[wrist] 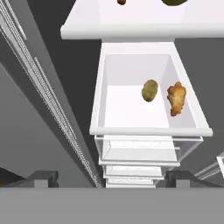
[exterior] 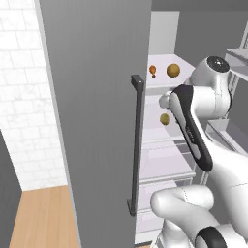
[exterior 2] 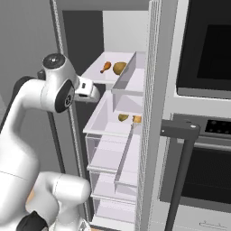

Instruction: Place one potato and one chicken drumstick in each tupperware on the nearby counter, to pack two identical lunches.

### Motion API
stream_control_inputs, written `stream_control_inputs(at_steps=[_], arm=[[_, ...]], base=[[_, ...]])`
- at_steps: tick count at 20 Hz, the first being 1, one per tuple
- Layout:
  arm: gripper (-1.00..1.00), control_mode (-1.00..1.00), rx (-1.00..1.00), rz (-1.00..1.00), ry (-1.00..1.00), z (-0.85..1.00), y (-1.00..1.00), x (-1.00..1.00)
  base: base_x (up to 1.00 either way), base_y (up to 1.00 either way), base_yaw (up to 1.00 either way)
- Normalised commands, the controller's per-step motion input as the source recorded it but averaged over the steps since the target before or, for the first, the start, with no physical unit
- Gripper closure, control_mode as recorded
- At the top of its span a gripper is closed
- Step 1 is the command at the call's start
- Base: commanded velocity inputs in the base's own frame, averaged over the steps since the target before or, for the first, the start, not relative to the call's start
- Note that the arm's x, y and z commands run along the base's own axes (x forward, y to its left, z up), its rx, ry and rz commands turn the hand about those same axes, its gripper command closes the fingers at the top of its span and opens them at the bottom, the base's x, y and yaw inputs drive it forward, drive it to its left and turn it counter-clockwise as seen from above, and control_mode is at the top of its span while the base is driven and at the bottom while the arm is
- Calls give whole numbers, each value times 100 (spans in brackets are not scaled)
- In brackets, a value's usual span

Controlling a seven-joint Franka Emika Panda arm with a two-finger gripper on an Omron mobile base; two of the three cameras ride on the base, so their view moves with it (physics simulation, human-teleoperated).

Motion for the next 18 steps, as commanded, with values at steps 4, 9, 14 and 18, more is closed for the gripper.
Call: stream_control_inputs(at_steps=[4,9,14,18], arm=[[-100,-100,0,-10,-17,48,-30,5],[-100,-100,0,-16,0,43,-53,37],[-100,-100,1,-7,-1,51,-21,43],[-100,-100,1,0,0,5,-1,45]], base=[[0,0,0],[0,0,0],[0,0,0],[0,0,0]])
